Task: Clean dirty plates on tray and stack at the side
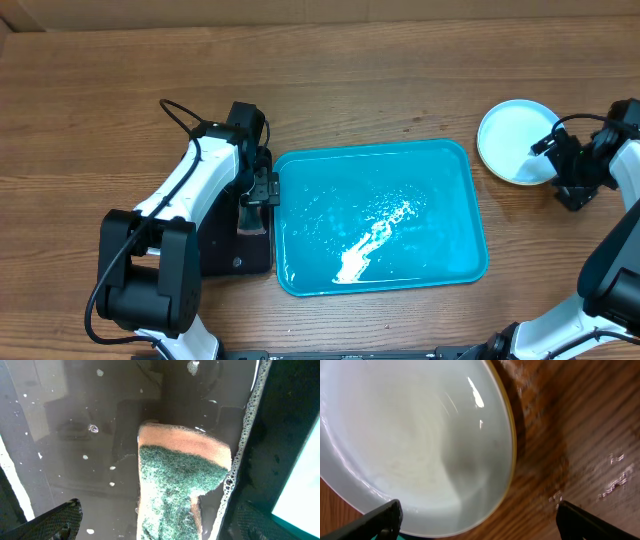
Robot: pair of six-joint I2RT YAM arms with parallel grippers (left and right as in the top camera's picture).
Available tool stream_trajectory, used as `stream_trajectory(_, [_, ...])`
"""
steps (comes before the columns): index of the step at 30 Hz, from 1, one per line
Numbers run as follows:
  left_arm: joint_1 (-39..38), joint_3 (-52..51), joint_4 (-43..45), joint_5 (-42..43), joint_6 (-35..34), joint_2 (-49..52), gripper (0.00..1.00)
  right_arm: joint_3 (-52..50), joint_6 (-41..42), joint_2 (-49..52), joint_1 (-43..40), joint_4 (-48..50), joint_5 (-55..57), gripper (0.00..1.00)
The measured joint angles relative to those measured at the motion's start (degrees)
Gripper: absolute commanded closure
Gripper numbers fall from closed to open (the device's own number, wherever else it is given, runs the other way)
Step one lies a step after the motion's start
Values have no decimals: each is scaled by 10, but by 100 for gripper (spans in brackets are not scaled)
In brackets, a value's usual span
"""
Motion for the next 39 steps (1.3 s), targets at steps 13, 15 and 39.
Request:
stream_trajectory(13, [0, 44, -1, -5, 0, -170, 0, 99, -106, -63, 69, -97, -3, 1])
stream_trajectory(15, [0, 47, -6, -10, -2, -215, 0, 112, -138, -98, 93, -101, -3, 0])
stream_trajectory(39, [0, 49, -148, -96, -32, -630, 0, 127, -224, -246, 223, -141, 17, 0])
